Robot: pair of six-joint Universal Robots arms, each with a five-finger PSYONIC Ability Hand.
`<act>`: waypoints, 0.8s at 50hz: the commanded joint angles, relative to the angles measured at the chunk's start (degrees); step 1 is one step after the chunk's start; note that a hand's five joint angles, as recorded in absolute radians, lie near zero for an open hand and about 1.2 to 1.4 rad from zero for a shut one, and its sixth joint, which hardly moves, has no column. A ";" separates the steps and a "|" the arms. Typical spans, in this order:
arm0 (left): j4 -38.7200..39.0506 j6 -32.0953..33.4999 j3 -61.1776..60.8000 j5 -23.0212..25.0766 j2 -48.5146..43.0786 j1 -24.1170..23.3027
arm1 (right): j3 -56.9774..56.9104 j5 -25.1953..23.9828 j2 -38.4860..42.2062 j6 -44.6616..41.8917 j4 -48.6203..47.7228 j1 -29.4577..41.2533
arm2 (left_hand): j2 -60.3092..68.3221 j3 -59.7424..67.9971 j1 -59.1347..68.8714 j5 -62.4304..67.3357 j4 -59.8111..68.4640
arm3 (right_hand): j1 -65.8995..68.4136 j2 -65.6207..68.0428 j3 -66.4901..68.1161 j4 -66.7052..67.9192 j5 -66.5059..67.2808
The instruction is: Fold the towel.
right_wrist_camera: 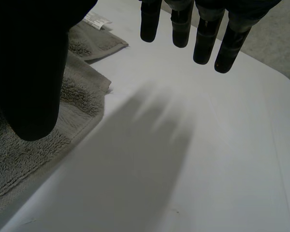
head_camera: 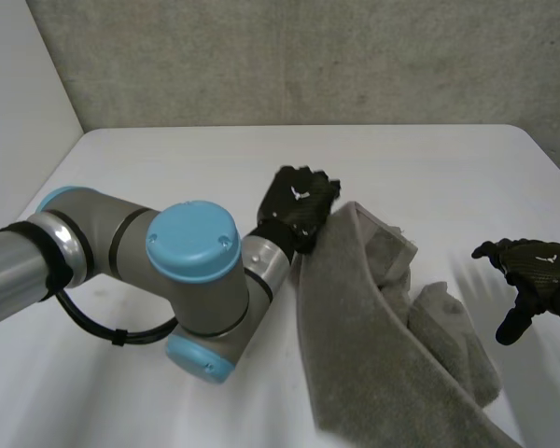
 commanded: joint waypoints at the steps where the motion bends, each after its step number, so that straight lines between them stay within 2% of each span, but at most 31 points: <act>1: 0.29 0.40 -4.10 3.76 1.32 -2.22 | 0.00 0.01 0.13 -0.05 0.02 -0.08 | 10.28 10.38 11.67 10.72 10.29 | -1.58 -2.73 -2.36 -3.17 -3.20; 7: 0.38 0.23 -6.30 4.54 1.58 -1.69 | 0.09 -0.08 0.13 -0.05 0.02 0.01 | 8.28 8.38 9.68 8.73 8.29 | -1.58 -2.73 -2.36 -3.17 -3.20; 9: 0.38 0.40 -7.53 4.63 2.19 -1.78 | 0.26 -0.08 0.13 -0.05 0.02 0.01 | -50.15 -50.05 -48.76 -49.71 -50.14 | -1.58 -2.73 -2.36 -3.17 -3.20; 11: 0.29 0.49 -7.70 4.63 2.37 -1.87 | 0.35 0.00 0.13 -0.05 0.02 0.01 | -54.59 -54.49 -53.19 -54.14 -54.58 | -1.58 -2.73 -2.36 -3.17 -3.20; 18: 0.12 0.49 -7.62 5.86 2.46 -2.04 | 0.53 -0.08 0.13 -0.05 0.02 -0.08 | -53.62 -53.52 -52.23 -53.18 -53.61 | -1.58 -2.73 -2.36 -3.17 -3.20; 23: 0.55 0.58 -7.09 12.35 1.84 -1.95 | 0.70 0.01 0.22 -0.14 0.02 -0.08 | -52.78 -52.68 -51.39 -52.34 -52.77 | -1.58 -2.73 -2.36 -3.17 -3.20; 29: 0.47 0.67 -6.04 15.97 0.79 -1.95 | 0.79 0.01 0.31 -0.23 -0.07 -0.08 | -47.40 -47.30 -46.00 -46.95 -47.38 | -1.58 -2.73 -2.36 -3.17 -3.20; 35: 0.12 2.25 -2.70 18.52 -2.90 -1.95 | 0.97 0.01 1.01 -0.23 -0.07 -0.08 | -38.15 -38.05 -36.75 -37.70 -38.13 | -1.58 -2.73 -2.36 -3.17 -3.20; 36: -0.06 3.73 -1.65 18.52 -3.86 -1.95 | 1.05 0.01 1.10 -0.31 -0.07 -0.08 | -31.65 -31.55 -30.26 -31.21 -31.64 | -1.58 -2.73 -2.36 -3.17 -3.20; 37: -0.06 3.74 -1.64 18.52 -3.87 -1.95 | 1.05 0.01 1.10 -0.31 -0.07 -0.08 | -31.59 -31.49 -30.19 -31.14 -31.57 | -1.58 -2.73 -2.36 -3.17 -3.20; 39: -0.15 7.68 0.46 18.52 -5.79 -1.95 | 1.05 0.01 1.10 -0.40 -0.07 -0.08 | -16.18 -16.08 -14.78 -15.73 -16.17 | -1.58 -2.73 -2.36 -3.17 -3.20; 40: -0.15 7.70 0.47 18.52 -5.80 -1.95 | 1.05 0.01 1.10 -0.40 -0.07 -0.08 | -16.11 -16.01 -14.72 -15.67 -16.10 | -1.58 -2.73 -2.36 -3.17 -3.20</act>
